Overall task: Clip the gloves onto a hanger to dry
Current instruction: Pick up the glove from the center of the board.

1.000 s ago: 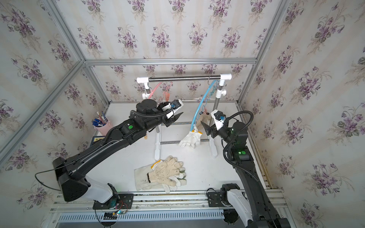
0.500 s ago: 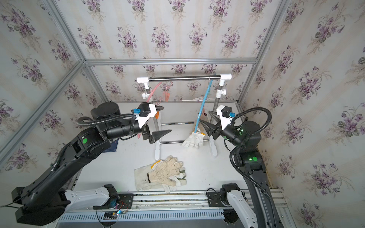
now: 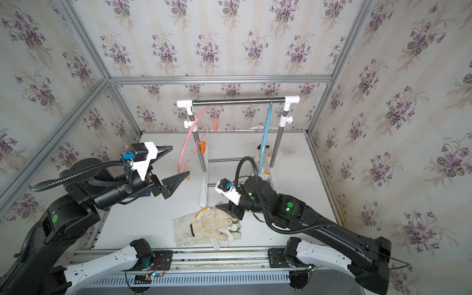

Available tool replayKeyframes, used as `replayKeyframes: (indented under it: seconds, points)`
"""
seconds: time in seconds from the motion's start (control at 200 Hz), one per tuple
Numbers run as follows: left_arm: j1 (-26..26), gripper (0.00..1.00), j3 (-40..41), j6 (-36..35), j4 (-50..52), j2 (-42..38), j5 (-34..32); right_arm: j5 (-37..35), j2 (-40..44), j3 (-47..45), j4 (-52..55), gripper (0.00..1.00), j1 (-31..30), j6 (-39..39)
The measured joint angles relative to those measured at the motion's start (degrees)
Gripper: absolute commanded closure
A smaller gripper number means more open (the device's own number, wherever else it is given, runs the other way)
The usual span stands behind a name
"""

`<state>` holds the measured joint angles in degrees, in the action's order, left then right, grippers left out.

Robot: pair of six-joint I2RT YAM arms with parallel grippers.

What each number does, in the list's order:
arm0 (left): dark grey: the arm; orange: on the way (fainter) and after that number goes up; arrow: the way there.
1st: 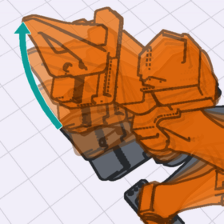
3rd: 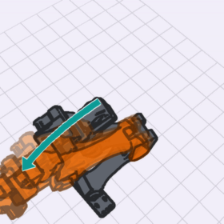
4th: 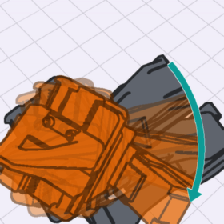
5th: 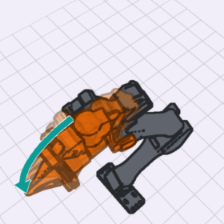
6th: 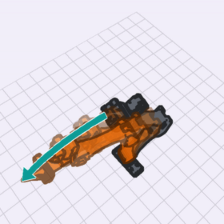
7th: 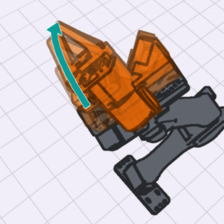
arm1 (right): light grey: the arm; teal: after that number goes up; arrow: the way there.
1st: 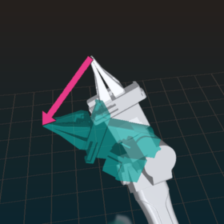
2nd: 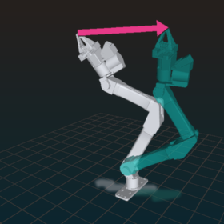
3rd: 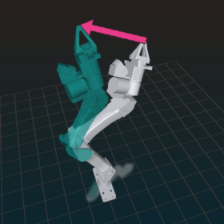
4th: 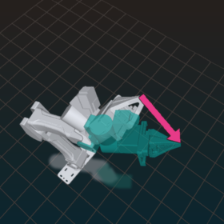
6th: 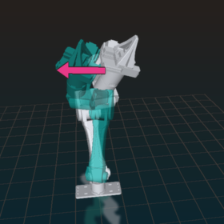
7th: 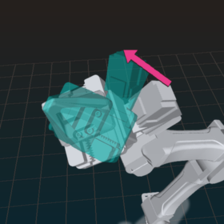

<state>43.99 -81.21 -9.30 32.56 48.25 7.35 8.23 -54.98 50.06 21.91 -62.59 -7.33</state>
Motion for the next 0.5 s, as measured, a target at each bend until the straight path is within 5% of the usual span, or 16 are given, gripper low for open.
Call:
replayKeyframes:
  seconds: [0.205, 0.5]
  points:
    - [0.00, 0.01, 4.85, 4.44, 4.04, -4.74, -6.86, -5.40, -4.87, -13.46, -8.98, 0.53, -5.01, 6.34]
    - [0.00, 0.01, 8.17, 8.55, 14.14, -5.49, -0.79, -3.17, -22.86, -6.19, -14.10, 0.52, -8.39, 3.93]
